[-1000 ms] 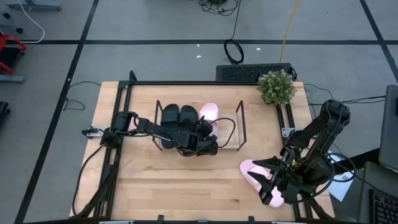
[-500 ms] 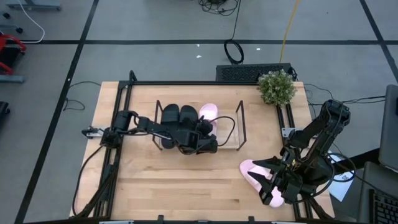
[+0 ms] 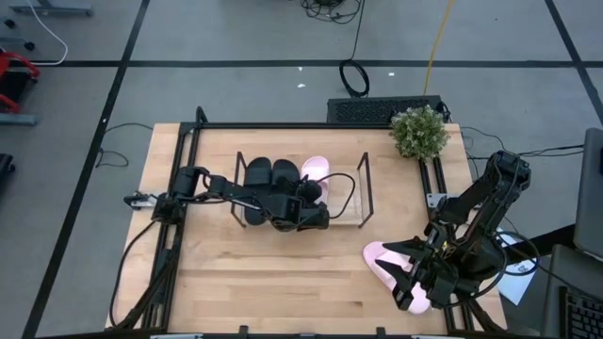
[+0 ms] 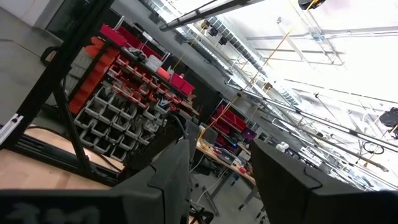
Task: Pick and place slides into the shelf
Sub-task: Put the left pink slipper on the shelf, then put the pink slipper on the shelf
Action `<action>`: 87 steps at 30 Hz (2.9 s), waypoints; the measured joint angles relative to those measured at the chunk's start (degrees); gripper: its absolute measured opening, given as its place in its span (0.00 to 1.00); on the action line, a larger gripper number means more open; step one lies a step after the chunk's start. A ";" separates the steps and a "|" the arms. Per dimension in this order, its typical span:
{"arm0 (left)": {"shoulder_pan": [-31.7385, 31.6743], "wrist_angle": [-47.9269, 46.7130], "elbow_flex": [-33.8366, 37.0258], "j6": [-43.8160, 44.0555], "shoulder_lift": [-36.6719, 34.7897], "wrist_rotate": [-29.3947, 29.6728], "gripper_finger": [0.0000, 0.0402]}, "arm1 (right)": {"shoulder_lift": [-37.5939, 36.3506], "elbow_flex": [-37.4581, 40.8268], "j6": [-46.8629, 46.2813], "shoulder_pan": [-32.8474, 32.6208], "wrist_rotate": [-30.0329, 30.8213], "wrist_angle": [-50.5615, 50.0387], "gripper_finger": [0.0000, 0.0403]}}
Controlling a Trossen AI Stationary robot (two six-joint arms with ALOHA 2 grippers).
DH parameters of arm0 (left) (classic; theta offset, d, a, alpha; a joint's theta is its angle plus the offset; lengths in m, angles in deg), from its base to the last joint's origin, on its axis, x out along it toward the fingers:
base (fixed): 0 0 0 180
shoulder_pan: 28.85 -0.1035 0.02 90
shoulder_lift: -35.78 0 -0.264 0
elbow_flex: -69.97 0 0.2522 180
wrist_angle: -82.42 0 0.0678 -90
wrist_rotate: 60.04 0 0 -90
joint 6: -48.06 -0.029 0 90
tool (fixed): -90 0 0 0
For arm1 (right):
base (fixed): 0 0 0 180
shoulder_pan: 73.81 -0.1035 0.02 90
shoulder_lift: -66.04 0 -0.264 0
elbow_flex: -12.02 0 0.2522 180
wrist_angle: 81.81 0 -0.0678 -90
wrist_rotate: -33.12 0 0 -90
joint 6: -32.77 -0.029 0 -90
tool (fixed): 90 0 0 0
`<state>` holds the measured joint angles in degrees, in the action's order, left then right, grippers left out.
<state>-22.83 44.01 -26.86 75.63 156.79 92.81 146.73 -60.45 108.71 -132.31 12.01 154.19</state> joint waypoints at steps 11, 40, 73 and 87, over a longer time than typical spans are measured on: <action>0.04 -0.59 0.00 -0.04 0.00 -0.58 0.02 | 0.00 0.00 -0.02 0.00 -0.10 0.02 0.41; 2.43 -0.85 0.00 -0.79 -2.92 -2.88 0.28 | 0.00 0.00 -0.26 0.00 -0.01 0.02 0.41; 31.84 -10.98 -0.37 -6.23 -24.96 -4.56 0.28 | 0.07 1.50 -39.33 -9.84 15.12 -23.16 0.41; 32.88 -12.32 -0.39 -4.39 -25.03 -4.45 0.28 | -0.26 1.53 -38.85 -23.24 21.10 -25.82 0.41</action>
<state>10.05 31.69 -27.25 71.24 131.76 88.36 146.46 -58.92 69.85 -155.55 33.11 128.37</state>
